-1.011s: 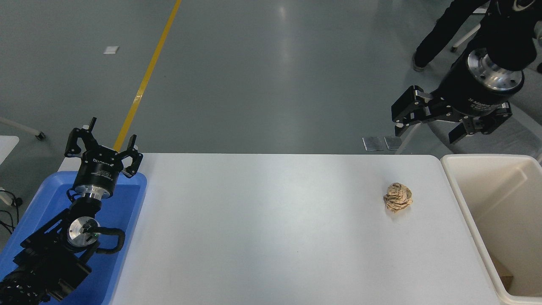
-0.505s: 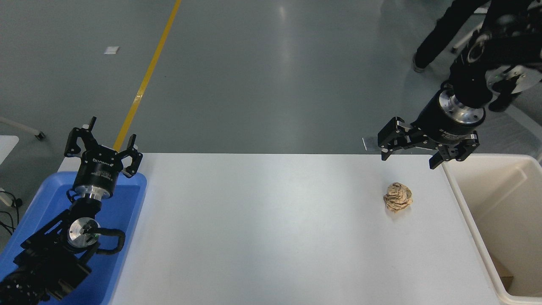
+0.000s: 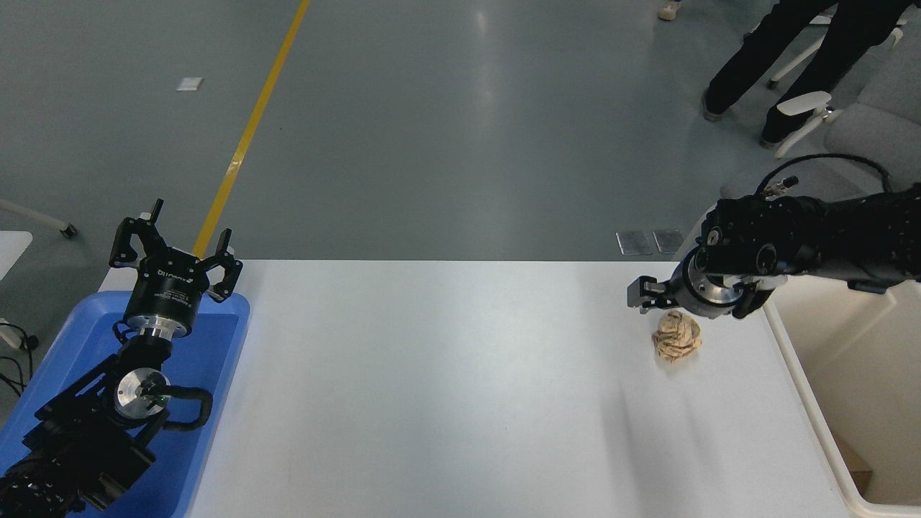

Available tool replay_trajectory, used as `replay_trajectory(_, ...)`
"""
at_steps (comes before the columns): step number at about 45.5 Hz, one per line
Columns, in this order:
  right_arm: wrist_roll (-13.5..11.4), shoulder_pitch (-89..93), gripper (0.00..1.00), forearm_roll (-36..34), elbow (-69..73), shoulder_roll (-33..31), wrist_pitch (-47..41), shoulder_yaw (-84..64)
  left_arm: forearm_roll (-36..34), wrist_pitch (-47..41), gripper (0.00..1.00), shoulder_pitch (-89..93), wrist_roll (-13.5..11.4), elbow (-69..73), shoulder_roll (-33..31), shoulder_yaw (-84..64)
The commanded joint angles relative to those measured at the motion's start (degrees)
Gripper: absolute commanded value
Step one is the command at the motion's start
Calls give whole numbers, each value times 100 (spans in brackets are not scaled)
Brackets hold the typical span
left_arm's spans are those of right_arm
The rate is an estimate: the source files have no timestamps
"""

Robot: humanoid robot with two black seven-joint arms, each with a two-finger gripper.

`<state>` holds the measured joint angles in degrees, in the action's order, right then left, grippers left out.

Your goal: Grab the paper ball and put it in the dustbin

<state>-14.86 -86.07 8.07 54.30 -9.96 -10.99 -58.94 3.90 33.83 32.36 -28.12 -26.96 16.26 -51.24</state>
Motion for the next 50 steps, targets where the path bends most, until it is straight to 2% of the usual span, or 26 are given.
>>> replay_trajectory(1, -8, 1056, 100, 116, -1105, 153, 361, 382, 5, 1, 99, -2, 0, -2, 0, 0)
replay_trajectory(20, -43, 2164, 100, 204, -2767, 548, 493, 787, 5, -8, 99, -2, 0, 7, 0, 0)
replay_trajectory(31, -69, 2375, 100, 257, -3048, 653, 563, 726, 5, 1, 99, -2, 0, 6, 0, 0)
replay_trajectory(35, -60, 2498, 96, 362, -3162, 706, 572, 734, 5, -8, 99, -2, 0, -2, 0, 0)
replay_trajectory(50, -69, 2701, 94, 380, -3338, 821, 791, 787, 5, -7, 99, -2, 0, -2, 0, 0)
